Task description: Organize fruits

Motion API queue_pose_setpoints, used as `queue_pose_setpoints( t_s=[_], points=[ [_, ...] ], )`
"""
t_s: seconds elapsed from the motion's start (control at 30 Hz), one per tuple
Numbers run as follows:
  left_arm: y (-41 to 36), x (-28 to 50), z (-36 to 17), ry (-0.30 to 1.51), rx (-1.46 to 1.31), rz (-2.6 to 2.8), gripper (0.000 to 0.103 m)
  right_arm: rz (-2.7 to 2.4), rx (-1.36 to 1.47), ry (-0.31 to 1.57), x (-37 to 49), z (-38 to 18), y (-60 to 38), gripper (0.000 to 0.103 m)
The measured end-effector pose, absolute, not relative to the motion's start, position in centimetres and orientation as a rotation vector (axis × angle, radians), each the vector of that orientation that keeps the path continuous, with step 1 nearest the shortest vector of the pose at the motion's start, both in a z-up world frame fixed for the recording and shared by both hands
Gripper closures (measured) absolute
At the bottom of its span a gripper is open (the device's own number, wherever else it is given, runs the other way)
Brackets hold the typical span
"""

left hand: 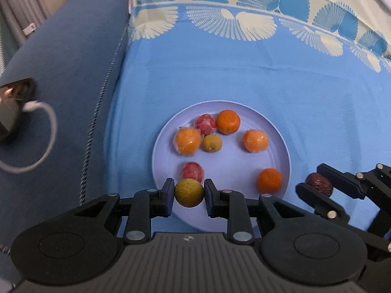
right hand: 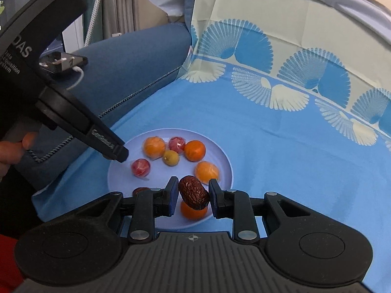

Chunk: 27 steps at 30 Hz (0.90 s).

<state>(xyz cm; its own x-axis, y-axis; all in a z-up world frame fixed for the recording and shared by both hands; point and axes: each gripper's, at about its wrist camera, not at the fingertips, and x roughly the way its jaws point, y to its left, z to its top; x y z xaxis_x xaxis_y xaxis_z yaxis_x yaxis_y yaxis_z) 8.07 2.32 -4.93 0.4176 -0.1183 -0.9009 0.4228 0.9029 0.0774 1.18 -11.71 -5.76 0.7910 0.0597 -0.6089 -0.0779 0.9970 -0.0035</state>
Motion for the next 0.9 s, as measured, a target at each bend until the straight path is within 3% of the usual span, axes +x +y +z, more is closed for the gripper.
queue_pose_setpoints(
  t_s=[0.3,0.33,0.37,0.4,0.43,0.47,0.6,0.9],
  points=[
    [0.2,11.3,-8.5,1.119,0.346,-0.349,0.074,0.108,-0.037,0.693,5.3,-8.6,-12.4,0.074],
    [0.0,11.5,-8.7,1.110,0.347,-0.348,0.068,0.109,-0.048,0.694,5.8,-8.9,-12.5,0.074],
    [-0.3,11.7,-8.8,1.103,0.347,-0.341,0.058,0.112,-0.061,0.709,6.3,-9.3,-12.4,0.061],
    [-0.4,11.9,-8.7,1.095,0.346,-0.337,0.028,0.110,-0.066,0.724,6.7,-9.5,-12.5,0.040],
    [-0.5,11.9,-8.3,1.077,0.344,-0.333,0.004,0.101,-0.059,0.720,6.8,-9.5,-12.5,0.032],
    [-0.5,11.7,-7.8,1.049,0.341,-0.336,0.000,0.094,-0.052,0.713,6.7,-9.4,-12.6,0.020],
    [0.0,10.2,-6.1,1.006,0.348,-0.390,0.000,0.042,-0.053,0.712,4.7,-8.5,-12.6,0.004],
    [3.2,3.8,-3.3,0.995,0.338,-0.331,0.000,-0.030,-0.024,0.697,-3.1,-5.8,-11.4,0.001]
  ],
)
